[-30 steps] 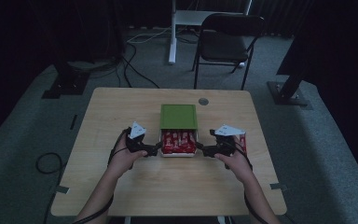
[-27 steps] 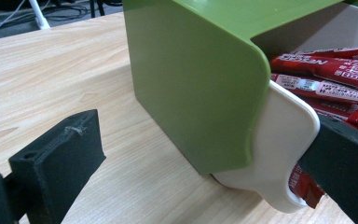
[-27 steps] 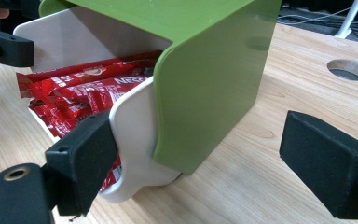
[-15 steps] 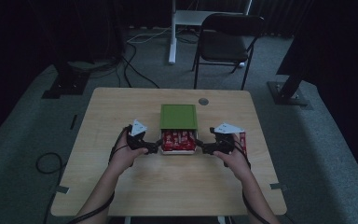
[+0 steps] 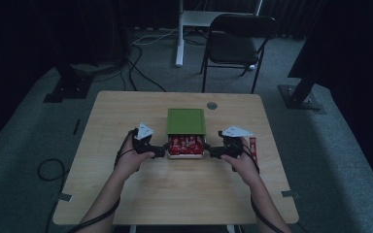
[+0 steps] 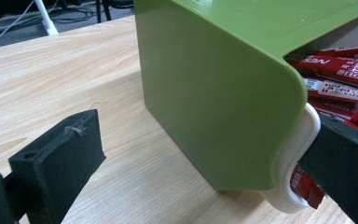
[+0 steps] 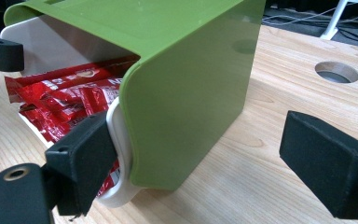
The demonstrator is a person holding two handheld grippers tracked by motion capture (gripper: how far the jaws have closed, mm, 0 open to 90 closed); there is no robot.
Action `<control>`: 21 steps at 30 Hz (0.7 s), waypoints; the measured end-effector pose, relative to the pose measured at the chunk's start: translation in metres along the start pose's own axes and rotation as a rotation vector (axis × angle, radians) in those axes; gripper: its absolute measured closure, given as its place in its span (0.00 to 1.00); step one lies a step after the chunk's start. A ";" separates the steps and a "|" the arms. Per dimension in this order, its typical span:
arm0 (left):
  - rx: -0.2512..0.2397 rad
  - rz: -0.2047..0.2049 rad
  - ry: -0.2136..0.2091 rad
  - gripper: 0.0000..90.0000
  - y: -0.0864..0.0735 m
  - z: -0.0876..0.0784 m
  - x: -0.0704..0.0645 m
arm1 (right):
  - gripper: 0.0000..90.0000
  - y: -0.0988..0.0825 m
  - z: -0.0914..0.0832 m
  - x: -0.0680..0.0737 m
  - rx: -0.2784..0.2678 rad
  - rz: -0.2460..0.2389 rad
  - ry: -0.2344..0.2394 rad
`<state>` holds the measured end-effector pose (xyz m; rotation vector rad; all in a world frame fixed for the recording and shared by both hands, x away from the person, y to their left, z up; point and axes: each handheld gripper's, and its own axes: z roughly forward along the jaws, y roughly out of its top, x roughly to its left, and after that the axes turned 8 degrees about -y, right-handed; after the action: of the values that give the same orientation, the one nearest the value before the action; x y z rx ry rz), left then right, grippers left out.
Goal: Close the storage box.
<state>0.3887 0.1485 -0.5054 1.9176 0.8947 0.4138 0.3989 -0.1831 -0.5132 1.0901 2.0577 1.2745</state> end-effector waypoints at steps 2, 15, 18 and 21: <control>-0.002 0.002 0.000 0.02 0.000 0.001 0.001 | 0.12 0.000 0.001 0.000 0.001 0.001 -0.002; -0.026 0.011 0.026 0.02 0.002 0.006 0.004 | 0.12 0.002 0.006 -0.003 -0.006 0.013 -0.019; -0.023 0.008 0.026 0.02 0.002 0.006 0.005 | 0.12 0.002 0.007 -0.003 -0.007 0.014 -0.018; -0.017 0.004 0.023 0.02 0.002 0.007 0.005 | 0.12 0.002 0.007 -0.003 -0.007 0.017 -0.019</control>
<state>0.3972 0.1475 -0.5070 1.9028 0.9001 0.4452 0.4068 -0.1814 -0.5149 1.1145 2.0329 1.2744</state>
